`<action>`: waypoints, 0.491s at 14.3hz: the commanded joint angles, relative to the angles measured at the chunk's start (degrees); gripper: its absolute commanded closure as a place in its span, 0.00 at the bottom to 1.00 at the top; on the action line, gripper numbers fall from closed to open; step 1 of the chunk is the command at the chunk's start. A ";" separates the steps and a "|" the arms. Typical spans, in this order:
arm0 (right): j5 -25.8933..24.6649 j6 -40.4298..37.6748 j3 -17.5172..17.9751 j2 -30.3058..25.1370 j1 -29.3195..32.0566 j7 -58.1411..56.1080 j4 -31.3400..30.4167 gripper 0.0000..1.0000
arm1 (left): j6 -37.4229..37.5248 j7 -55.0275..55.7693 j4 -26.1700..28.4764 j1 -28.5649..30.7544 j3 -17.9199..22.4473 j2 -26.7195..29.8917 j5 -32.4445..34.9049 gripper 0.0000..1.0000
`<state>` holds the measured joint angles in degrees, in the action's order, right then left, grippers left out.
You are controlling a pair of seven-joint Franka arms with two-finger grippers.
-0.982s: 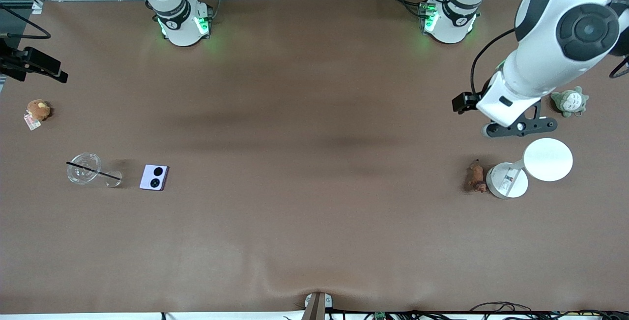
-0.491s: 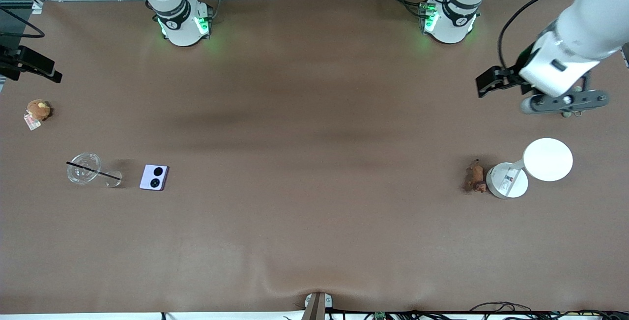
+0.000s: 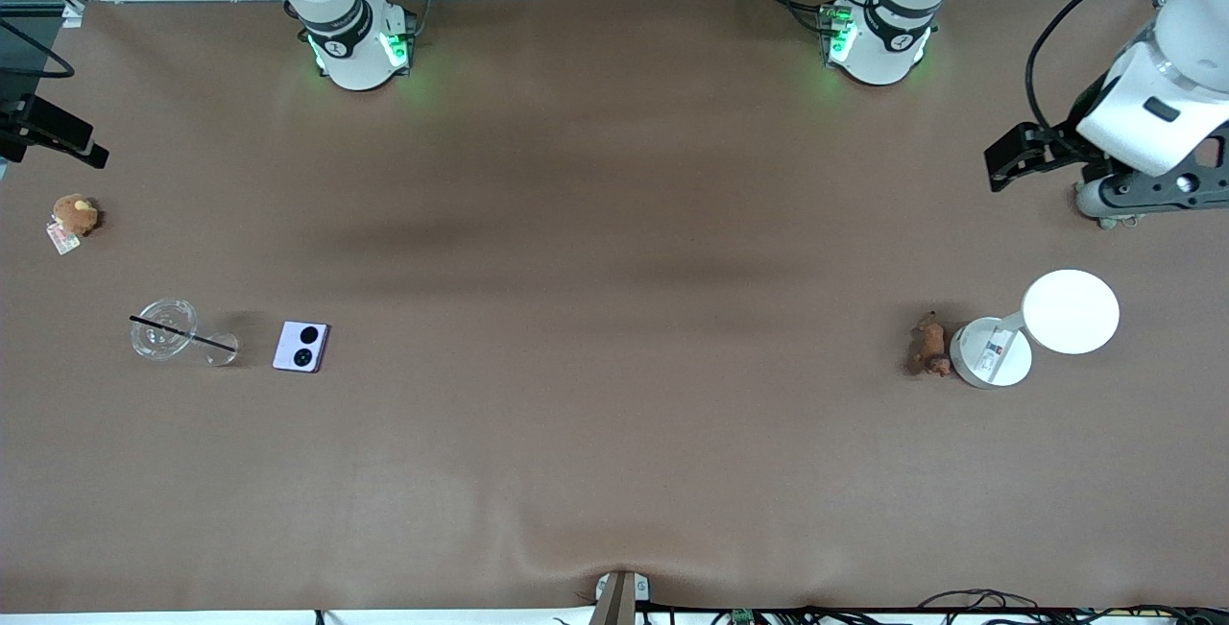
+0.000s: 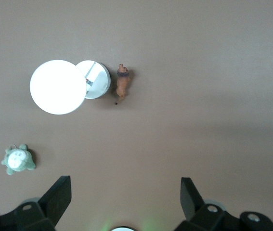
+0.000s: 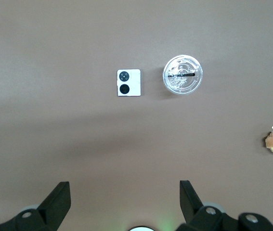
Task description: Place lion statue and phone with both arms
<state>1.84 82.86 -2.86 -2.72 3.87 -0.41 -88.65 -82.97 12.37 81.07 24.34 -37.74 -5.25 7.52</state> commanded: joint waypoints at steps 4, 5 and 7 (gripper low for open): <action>-0.26 0.20 1.01 -0.18 1.14 0.50 0.06 0.00 | -0.09 -4.55 1.10 -5.75 10.18 4.63 -3.56 0.00; -0.26 0.11 1.01 -0.18 1.14 0.32 0.06 0.00 | -0.09 -4.55 2.32 -11.19 15.98 5.68 -4.09 0.00; -0.35 0.11 1.01 -0.18 1.05 0.06 0.06 0.00 | -0.44 -4.55 5.22 -19.12 24.35 8.05 -4.62 0.00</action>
<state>1.84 82.99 -2.82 -2.70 3.87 -0.42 -88.66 -82.98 8.75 81.85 11.30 -20.18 -1.37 4.16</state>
